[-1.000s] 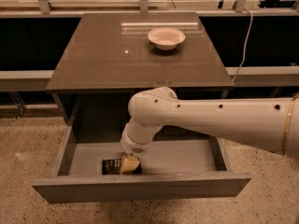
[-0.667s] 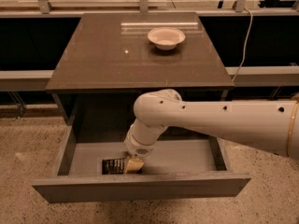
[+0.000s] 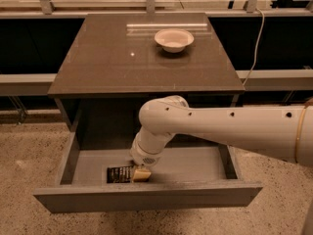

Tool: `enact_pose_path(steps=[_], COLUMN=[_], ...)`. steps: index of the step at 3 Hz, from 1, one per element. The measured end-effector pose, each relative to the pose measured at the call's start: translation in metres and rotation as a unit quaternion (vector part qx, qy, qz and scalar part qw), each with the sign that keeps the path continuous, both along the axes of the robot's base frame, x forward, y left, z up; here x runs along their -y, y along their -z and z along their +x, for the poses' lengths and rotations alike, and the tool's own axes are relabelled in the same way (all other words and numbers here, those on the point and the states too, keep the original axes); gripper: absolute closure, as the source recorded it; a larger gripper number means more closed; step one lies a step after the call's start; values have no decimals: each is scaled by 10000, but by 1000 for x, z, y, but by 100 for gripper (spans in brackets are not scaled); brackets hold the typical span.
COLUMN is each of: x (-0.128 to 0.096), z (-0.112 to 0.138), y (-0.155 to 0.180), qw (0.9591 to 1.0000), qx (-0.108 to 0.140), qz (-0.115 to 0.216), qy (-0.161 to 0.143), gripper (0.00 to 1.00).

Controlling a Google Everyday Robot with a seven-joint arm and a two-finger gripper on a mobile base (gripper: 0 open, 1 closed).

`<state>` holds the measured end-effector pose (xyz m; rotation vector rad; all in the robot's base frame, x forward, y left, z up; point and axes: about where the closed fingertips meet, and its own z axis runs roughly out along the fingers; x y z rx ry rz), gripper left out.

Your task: Pick rxbar chocolate from top drawer and place on counter

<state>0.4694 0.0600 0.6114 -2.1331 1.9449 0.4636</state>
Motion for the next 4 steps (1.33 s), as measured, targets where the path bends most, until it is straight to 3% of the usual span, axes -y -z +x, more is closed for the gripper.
enact_pose_path(steps=[1, 3, 4], x=[0, -7, -9], z=[-1, 1, 5], y=[6, 5, 0], qw=[10000, 9997, 9995], qx=[-28, 31, 75], qz=[-41, 48, 202], qy=[-77, -226, -224], gripper=[40, 86, 100])
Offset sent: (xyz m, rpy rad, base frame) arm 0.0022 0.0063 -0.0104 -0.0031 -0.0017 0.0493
